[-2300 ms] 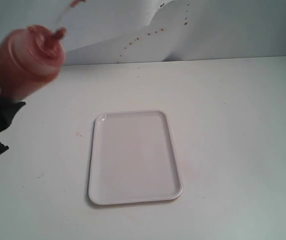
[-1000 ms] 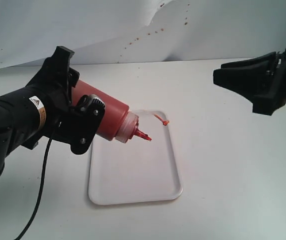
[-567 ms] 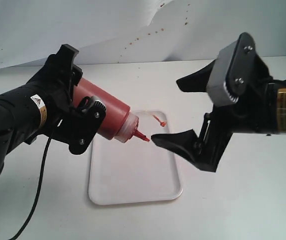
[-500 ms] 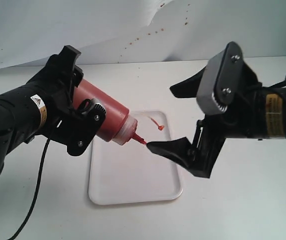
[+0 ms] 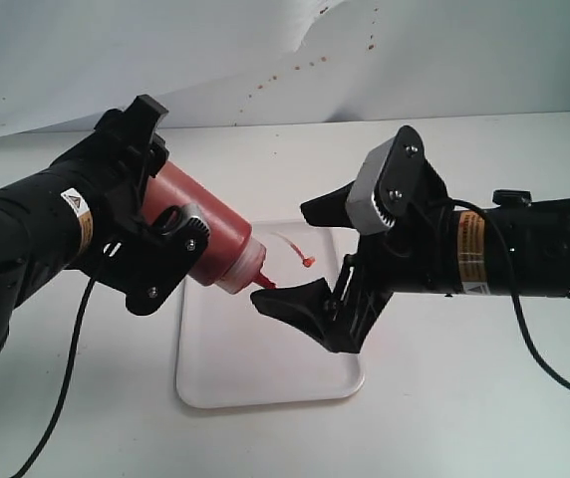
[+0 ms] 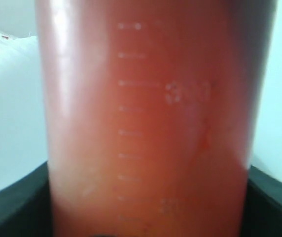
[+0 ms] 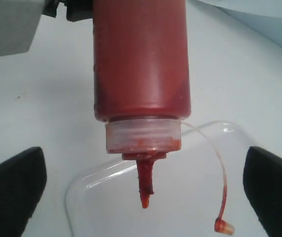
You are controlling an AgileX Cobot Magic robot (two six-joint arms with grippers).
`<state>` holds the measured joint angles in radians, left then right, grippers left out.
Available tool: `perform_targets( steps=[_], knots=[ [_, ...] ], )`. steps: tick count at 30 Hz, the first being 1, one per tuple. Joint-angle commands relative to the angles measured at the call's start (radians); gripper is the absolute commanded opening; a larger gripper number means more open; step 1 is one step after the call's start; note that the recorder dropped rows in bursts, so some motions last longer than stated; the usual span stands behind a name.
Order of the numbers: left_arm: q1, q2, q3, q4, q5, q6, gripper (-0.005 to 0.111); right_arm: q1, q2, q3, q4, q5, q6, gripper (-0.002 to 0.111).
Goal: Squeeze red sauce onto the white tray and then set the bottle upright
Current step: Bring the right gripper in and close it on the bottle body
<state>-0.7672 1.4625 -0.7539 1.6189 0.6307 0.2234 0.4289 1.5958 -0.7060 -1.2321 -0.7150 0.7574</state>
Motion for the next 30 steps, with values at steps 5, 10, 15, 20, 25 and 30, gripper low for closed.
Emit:
perform_targets(
  steps=[5,10,15,20,25,30],
  knots=[
    [-0.005,-0.006,-0.014,0.046,0.029,0.043,0.000,0.002,0.072,-0.007,0.141,-0.083,-0.130,0.105],
    [-0.005,-0.006,-0.014,0.120,0.029,0.043,0.000,0.002,0.126,-0.007,0.222,-0.183,-0.160,0.105],
    [-0.005,-0.006,-0.020,0.125,0.015,0.047,0.000,0.002,0.168,-0.021,0.266,-0.271,-0.192,0.105],
    [-0.005,-0.006,-0.020,0.125,-0.016,0.097,0.000,0.025,0.225,-0.092,0.249,-0.237,-0.192,0.105],
    [-0.005,-0.006,-0.020,0.125,-0.023,0.102,0.000,0.084,0.274,-0.171,0.212,-0.207,-0.192,0.105],
    [-0.005,-0.006,-0.020,0.125,-0.025,0.145,0.000,0.100,0.295,-0.235,0.219,-0.166,-0.192,0.105]
  ],
)
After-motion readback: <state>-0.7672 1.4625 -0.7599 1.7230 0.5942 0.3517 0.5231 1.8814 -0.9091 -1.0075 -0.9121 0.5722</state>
